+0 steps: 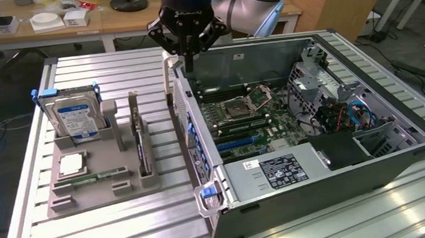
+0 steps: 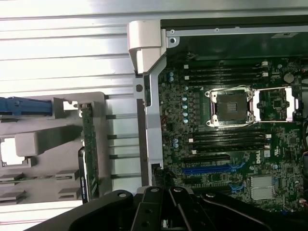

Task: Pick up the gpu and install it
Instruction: 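Reach for the gpu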

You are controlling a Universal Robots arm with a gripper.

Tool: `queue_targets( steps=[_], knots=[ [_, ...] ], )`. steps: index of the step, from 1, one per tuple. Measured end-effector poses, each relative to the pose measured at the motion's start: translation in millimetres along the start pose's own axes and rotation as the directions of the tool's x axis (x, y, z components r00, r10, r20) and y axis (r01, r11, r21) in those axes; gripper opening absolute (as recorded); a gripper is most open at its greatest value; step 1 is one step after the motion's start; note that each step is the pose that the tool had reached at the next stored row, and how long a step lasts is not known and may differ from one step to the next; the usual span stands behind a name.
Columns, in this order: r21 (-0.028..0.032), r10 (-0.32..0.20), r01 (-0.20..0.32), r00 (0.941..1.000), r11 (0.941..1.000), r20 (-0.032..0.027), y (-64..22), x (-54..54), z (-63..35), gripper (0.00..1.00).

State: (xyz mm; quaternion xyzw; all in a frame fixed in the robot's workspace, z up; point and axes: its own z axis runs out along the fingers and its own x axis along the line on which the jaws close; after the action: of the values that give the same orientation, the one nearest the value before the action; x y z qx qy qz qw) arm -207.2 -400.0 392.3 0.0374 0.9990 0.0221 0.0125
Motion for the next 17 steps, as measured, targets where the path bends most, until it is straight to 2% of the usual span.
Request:
queue_targets(
  steps=[17],
  knots=[
    [0.0001,0.000,0.000,1.0000,1.0000,-0.0001,-2.8,25.0,0.0,0.10]
  ],
)
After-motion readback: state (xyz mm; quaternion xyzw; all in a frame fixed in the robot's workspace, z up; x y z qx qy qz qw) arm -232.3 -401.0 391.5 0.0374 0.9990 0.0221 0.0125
